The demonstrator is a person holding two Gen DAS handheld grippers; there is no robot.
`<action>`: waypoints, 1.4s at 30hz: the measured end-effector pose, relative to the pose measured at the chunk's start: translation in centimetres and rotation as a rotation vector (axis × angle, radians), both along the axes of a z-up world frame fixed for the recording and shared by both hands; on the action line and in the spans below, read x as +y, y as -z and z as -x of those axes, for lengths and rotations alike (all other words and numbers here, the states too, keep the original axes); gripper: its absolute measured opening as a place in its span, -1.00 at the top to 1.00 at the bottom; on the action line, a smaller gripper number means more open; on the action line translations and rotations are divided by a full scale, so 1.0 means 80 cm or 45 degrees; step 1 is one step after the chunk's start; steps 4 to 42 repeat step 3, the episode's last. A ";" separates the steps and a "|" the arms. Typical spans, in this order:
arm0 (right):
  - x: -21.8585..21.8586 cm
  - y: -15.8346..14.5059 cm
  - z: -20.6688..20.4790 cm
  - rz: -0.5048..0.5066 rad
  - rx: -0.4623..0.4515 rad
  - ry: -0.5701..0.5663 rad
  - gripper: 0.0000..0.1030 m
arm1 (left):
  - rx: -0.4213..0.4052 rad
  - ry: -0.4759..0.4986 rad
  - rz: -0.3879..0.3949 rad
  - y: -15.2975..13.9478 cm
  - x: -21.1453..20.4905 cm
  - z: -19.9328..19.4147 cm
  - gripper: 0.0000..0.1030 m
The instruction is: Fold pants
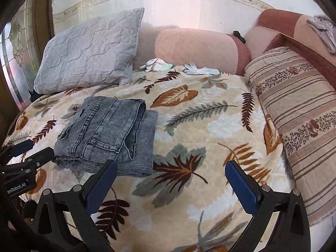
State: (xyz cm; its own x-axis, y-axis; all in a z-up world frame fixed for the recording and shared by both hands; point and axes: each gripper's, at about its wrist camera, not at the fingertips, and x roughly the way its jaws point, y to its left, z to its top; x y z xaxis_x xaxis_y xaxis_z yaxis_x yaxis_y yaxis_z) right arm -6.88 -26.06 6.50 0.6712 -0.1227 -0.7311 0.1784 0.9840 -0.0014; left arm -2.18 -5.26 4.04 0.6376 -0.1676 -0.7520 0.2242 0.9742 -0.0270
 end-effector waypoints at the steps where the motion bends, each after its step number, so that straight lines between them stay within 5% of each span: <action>1: -0.001 0.001 0.000 -0.003 0.001 0.003 -1.00 | 0.000 -0.003 0.000 0.000 0.000 0.000 -0.54; 42: -0.002 0.001 0.001 -0.004 0.004 0.007 -1.00 | -0.002 -0.004 -0.007 0.000 0.000 0.000 -0.54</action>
